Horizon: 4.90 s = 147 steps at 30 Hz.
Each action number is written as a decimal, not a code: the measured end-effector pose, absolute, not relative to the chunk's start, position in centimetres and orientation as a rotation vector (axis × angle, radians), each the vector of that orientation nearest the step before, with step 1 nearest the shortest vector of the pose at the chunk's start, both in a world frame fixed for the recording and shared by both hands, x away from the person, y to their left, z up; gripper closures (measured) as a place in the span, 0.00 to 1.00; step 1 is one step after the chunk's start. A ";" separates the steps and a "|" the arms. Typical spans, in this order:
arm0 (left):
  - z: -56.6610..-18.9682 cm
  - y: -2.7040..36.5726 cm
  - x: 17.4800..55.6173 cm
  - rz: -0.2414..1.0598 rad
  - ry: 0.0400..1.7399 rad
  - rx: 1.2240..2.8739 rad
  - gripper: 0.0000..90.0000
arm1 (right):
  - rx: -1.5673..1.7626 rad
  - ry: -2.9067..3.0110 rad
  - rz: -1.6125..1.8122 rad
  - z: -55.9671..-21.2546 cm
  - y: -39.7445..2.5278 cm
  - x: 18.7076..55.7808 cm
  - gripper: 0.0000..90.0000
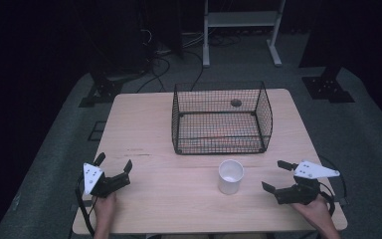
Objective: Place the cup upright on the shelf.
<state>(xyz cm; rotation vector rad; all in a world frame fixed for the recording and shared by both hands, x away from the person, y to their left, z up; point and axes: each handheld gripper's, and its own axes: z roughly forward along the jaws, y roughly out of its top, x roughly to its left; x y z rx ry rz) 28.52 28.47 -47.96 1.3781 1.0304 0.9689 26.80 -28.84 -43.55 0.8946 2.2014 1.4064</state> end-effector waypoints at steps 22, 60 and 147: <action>-48.0 28.4 28.5 0.970 1.026 1.380 0.00 | 0.738 2.337 1.460 -43.0 -24.3 27.3 0.03; -48.0 28.6 28.5 0.962 1.026 1.373 0.00 | 0.597 2.520 1.460 -42.5 -19.5 31.0 0.22; -48.0 28.7 28.5 0.951 1.021 1.371 0.00 | 0.635 2.565 1.454 -31.8 -16.9 45.9 0.22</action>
